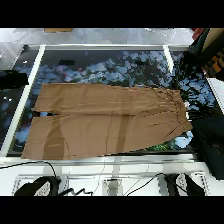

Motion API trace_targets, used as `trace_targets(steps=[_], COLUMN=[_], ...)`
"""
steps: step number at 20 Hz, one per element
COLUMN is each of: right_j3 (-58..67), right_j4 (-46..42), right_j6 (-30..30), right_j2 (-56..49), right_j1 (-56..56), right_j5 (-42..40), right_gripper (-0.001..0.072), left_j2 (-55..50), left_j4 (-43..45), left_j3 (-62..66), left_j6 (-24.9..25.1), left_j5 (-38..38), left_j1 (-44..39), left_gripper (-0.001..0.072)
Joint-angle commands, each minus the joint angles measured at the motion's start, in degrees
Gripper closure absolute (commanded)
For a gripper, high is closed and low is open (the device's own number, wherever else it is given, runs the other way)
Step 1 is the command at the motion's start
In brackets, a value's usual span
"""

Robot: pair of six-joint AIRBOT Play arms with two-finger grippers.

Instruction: Fold the clothes and pants, and hang the long-sleeved shirts on hangers.

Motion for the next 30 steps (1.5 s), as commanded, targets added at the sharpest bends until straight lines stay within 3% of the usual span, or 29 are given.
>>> trace_targets(steps=[1,3,4,5,6,9,14,17,22,23,25,26,30], right_j3=[-5.16,-6.69,-6.71,-6.71,-6.78,-6.78,-6.78,-6.78,-6.78,-6.78,-6.78,-6.78,-6.75], right_j4=[7.32,12.94,14.43,15.26,15.21,16.06,29.03,33.27,33.29,33.29,33.64,34.36,39.32], right_j6=[1.20,1.29,1.29,1.36,1.73,0.44,-15.78,-22.18,-22.95,-24.55,-27.56,-29.20,-30.40], right_j2=[-0.24,-0.22,-0.22,-0.22,-0.31,-4.61,-18.60,-24.70,-26.12,-26.12,-26.12,-26.12,-26.14], right_j1=[-5.88,-6.27,-6.12,-6.16,-6.16,-6.14,-6.14,-6.14,-6.14,-6.14,-6.10,-6.10,-6.10], right_j5=[-0.44,-3.34,-5.44,-7.48,-9.84,-13.14,-13.14,-13.88,-24.13,-24.72,-25.03,-25.18,-25.09], right_gripper=[0.0686,0.0672,0.0563,0.0384,0.0314,0.0286,0.0152,0.0153,0.0165,0.0228,0.0232,0.0232,0.0191], left_j2=[-1.92,-3.15,-3.82,-4.50,-5.20,-7.28,-10.27,-10.97,-11.58,-11.87,-12.48,-12.85,-14.69], left_j4=[0.24,0.24,0.24,0.22,0.22,0.24,0.11,-0.22,-0.20,-0.20,-0.22,-0.22,-0.35], left_j3=[-0.09,-0.09,-0.09,-0.09,-0.09,-0.09,-0.09,-0.09,-0.09,-0.09,-0.09,-0.09,-0.09], left_j6=[0.02,0.02,0.02,0.02,0.02,0.02,-0.02,-0.02,-0.02,0.00,-0.02,-0.02,-0.04], left_j5=[1.86,2.95,3.34,3.67,3.93,4.22,5.20,5.22,5.40,5.42,5.42,5.44,5.20], left_j1=[-0.02,-0.02,-0.02,-0.02,-0.02,-0.02,-0.02,-0.02,-0.02,-0.02,-0.02,-0.02,-0.04], left_gripper=[0.0693,0.0692,0.0693,0.0693,0.0693,0.0693,0.0692,0.0692,0.0682,0.0610,0.0116,0.0029,0.0030])
